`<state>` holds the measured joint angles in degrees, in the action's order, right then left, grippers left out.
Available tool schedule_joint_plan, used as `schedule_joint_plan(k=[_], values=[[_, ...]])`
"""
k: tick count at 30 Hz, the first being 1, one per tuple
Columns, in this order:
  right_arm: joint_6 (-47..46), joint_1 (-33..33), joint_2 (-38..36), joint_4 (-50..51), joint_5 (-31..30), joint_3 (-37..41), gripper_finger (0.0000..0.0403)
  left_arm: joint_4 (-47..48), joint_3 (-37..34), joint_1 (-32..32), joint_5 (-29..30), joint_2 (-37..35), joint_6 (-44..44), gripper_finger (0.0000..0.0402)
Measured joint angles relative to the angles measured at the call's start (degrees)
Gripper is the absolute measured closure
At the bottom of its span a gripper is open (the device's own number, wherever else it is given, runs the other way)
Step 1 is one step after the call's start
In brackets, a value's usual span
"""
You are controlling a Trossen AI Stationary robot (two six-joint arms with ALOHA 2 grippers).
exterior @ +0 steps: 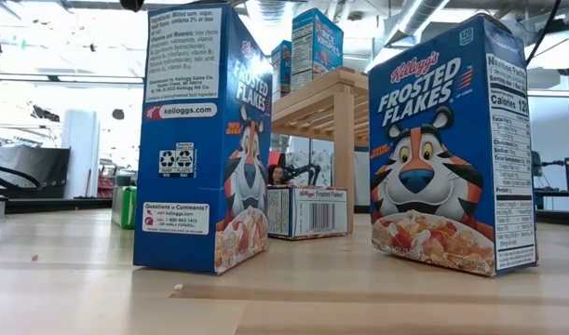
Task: Stack cereal on shelf
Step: Put the light blue cereal box aligned with the other light blue cereal boxes on the shelf
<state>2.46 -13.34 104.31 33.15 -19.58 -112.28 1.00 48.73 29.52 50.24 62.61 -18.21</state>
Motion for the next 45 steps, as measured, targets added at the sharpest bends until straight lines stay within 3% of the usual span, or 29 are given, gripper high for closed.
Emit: schedule_joint_plan(k=[29, 34, 45], values=[[-0.48, 0.33, 0.0, 0.61, 1.63, 0.06, 0.0101, -8.02, 0.02, 0.0, 1.27, 0.02, 5.76, 0.0219], [-0.48, 0.33, 0.0, 0.61, 1.61, 0.06, 0.0136, -8.0, 0.02, 0.0, 1.33, 0.02, 5.98, 0.0219], [-0.27, 0.74, 0.0, 0.76, 1.48, 0.06, 0.0254, -7.98, 0.02, -0.92, 1.55, 0.02, 5.83, 0.0219]])
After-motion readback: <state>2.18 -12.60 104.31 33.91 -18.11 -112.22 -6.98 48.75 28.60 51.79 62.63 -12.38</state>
